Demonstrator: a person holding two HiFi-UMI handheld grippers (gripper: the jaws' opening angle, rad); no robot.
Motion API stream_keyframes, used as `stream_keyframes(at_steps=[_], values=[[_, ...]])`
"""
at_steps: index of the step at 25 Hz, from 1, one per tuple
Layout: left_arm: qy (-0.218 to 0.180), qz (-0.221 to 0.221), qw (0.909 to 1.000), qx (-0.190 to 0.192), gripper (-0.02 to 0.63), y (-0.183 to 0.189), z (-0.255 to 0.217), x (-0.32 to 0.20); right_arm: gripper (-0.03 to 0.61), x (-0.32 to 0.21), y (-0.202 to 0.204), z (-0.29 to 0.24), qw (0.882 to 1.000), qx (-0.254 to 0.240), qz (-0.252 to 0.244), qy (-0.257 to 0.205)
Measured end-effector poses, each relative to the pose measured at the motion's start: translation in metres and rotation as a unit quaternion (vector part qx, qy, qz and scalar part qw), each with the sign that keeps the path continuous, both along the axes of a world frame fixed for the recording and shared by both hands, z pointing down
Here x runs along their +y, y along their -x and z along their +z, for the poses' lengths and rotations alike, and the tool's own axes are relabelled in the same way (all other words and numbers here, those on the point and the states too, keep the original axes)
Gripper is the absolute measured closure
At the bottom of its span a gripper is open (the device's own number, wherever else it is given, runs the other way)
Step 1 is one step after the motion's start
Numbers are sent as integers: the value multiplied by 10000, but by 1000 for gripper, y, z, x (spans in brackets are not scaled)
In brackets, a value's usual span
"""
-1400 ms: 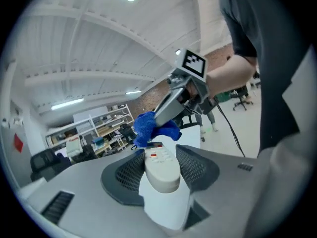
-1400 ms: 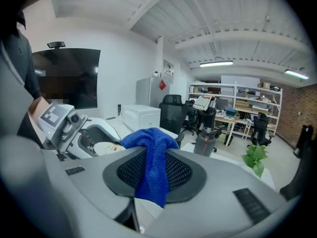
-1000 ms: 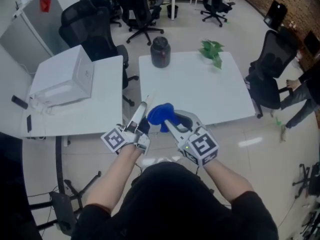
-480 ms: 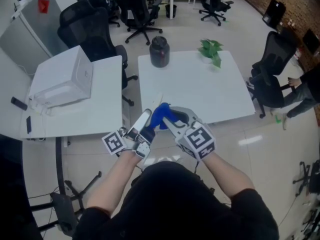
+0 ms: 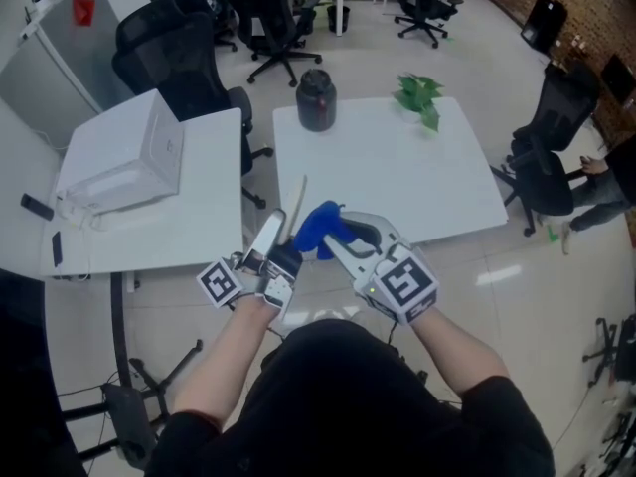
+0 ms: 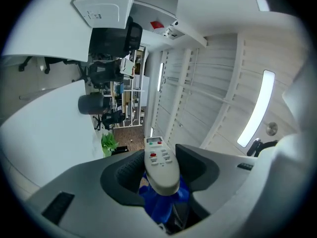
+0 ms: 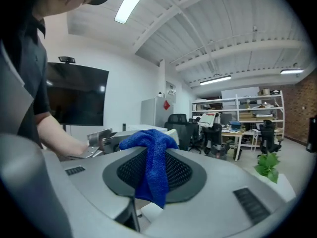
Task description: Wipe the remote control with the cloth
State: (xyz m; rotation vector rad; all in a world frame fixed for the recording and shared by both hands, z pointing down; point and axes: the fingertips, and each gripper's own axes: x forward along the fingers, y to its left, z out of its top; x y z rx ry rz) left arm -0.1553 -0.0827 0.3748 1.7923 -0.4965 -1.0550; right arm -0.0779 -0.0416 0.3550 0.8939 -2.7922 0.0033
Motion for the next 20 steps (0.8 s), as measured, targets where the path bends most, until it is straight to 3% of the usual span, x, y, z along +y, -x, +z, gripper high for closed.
stream_keyframes(at_steps=[3,6,16,20], values=[[-43,23,10000,-51,413,-1,-4,-1,477,20,24,17,9984,264,-474,126],[-103,313,9992,-208,413,-17,-4,7,477,21,30,22,9979,325,-515,236],[-341,1069,9909,-744,413,-50,7,36,477,-29,-26,4,9986,76,480,230],[-332,873,9897,-1088,413,-52,15,32,477,-29,-43,4,9973,107,701,171]])
